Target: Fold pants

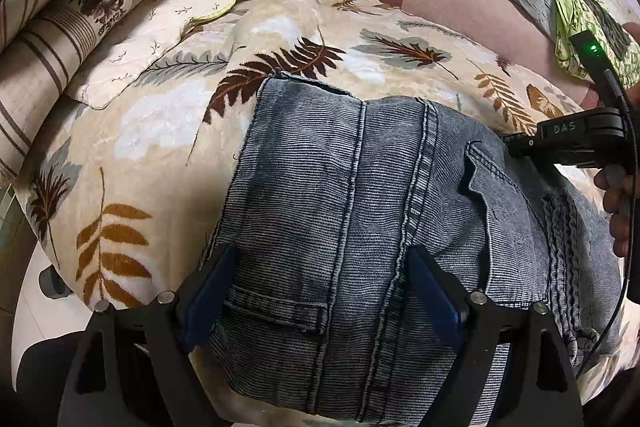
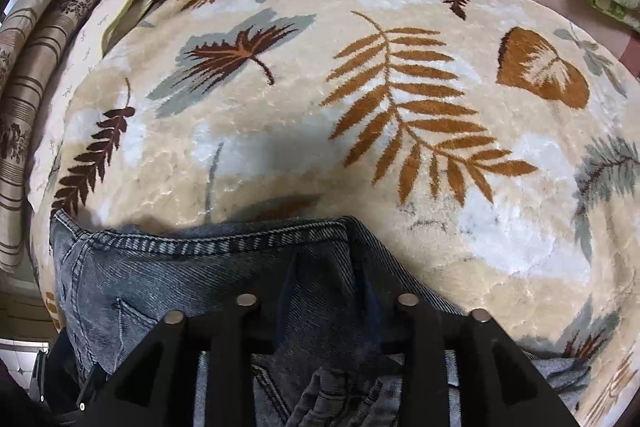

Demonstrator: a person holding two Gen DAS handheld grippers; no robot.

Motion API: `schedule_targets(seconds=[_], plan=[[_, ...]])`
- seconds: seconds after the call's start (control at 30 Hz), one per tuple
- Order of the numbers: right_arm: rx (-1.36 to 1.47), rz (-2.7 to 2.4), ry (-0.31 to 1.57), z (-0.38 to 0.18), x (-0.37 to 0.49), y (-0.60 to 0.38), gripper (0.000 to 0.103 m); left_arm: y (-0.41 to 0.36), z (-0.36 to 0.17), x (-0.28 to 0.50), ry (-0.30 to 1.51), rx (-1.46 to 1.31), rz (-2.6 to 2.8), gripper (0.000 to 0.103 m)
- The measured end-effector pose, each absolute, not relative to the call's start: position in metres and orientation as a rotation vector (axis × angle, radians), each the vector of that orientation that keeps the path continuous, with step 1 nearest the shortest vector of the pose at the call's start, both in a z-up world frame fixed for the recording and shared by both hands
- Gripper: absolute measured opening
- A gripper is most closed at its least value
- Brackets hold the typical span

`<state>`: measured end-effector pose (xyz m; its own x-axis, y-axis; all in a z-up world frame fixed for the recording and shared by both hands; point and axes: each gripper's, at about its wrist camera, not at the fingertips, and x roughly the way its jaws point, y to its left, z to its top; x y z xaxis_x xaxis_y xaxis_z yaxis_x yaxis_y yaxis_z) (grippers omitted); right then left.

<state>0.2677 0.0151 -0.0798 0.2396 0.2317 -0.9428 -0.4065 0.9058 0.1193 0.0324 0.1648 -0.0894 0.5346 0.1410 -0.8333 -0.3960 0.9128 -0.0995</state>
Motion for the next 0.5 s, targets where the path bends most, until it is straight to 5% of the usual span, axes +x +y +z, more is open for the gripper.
schedule_targets(seconds=[0.07, 0.33, 0.5], plan=[[-0.161, 0.438, 1.247, -0.073, 0.263, 0.012, 0.061, 0.165, -0.09, 0.032, 0.957, -0.295, 0.324, 0.088], [-0.093, 0.552, 1.194, -0.031, 0.22, 0.002, 0.061, 0.164, -0.09, 0.032, 0.954, -0.293, 0.326, 0.088], [-0.111, 0.547, 1.334, -0.089, 0.22, 0.013, 0.062, 0.165, -0.088, 0.031, 0.945, -0.306, 0.318, 0.088]])
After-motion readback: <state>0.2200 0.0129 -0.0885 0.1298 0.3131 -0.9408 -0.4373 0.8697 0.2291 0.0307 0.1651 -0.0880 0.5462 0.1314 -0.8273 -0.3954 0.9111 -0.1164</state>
